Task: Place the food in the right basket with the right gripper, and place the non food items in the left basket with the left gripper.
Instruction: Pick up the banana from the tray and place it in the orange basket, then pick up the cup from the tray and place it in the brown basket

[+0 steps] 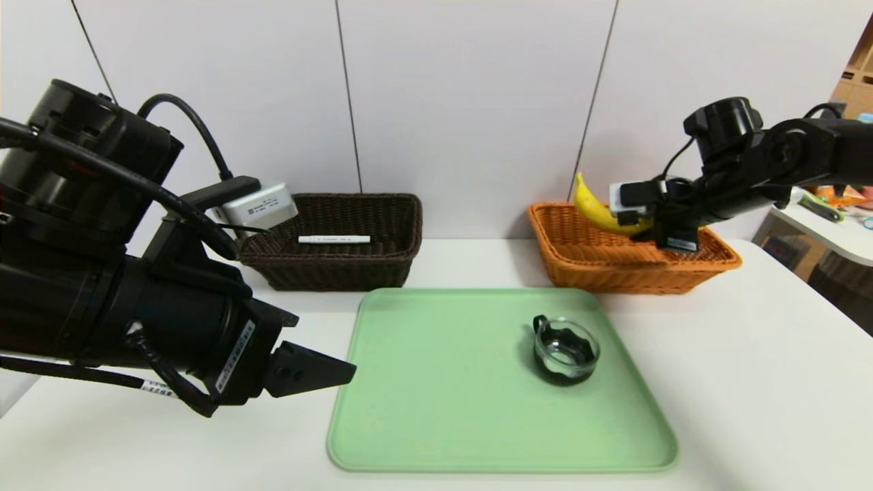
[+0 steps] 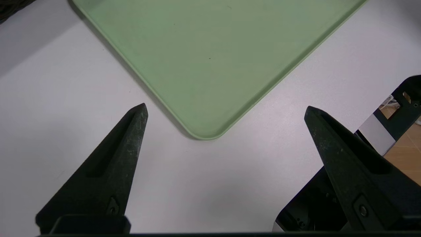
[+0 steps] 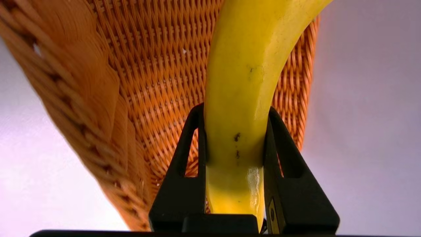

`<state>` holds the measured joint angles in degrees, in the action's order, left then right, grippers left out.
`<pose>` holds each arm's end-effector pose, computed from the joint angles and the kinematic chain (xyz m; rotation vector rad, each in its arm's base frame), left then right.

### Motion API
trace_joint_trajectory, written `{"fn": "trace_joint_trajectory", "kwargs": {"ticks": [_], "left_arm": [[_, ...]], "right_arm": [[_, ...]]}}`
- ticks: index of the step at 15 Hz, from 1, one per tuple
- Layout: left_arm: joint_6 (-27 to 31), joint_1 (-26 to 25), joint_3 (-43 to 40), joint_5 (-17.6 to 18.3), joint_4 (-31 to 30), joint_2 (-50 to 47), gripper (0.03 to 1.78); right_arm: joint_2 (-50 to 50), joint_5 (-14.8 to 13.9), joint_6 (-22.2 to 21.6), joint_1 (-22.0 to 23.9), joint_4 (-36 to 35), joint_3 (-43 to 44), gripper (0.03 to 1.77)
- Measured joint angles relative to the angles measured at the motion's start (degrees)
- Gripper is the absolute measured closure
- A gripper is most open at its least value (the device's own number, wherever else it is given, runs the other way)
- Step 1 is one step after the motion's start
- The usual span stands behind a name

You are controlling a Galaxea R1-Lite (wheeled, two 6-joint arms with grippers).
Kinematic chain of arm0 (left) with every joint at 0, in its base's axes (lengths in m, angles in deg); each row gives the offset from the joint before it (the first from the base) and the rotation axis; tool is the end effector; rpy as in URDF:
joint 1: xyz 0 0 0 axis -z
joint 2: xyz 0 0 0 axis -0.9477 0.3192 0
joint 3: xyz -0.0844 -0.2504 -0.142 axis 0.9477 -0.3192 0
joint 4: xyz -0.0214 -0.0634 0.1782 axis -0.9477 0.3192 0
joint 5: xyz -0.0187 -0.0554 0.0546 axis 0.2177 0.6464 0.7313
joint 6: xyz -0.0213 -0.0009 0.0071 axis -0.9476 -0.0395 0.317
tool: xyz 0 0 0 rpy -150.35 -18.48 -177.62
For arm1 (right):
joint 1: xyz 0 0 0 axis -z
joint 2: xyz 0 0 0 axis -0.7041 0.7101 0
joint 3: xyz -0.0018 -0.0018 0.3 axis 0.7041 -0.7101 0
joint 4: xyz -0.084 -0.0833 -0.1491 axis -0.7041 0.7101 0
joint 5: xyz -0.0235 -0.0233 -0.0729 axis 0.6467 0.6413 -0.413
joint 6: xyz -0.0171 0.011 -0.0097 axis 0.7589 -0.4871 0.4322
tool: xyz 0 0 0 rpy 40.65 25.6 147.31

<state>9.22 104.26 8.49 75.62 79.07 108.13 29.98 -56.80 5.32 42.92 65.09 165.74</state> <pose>0.1738 -0.1183 0.2636 0.1162 0.7411 -0.7649 0.4103 0.0151 0.2145 -1.3333 0.5455 0.6335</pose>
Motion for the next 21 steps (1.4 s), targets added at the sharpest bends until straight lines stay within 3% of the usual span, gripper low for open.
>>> {"fn": "trace_joint_trajectory", "kwargs": {"ticks": [6, 10, 14, 21], "left_arm": [[0.0, -0.1, -0.6, 0.0, -0.4, 0.0, 0.12], [0.0, -0.1, -0.8, 0.0, -0.3, 0.0, 0.12], [0.1, -0.1, -0.9, 0.0, -0.4, 0.0, 0.12], [0.0, -0.1, -0.6, 0.0, -1.3, -0.5, 0.12]], "right_arm": [[3.6, -0.4, 1.2, -0.2, 0.7, 3.5, 1.33], [4.2, -2.2, 0.6, -0.6, 3.0, 4.8, 0.86], [4.1, -2.5, 0.1, -1.0, 3.0, 5.9, 0.55], [-0.9, -2.6, -11.5, -2.5, 3.9, 8.4, 0.28]]}}
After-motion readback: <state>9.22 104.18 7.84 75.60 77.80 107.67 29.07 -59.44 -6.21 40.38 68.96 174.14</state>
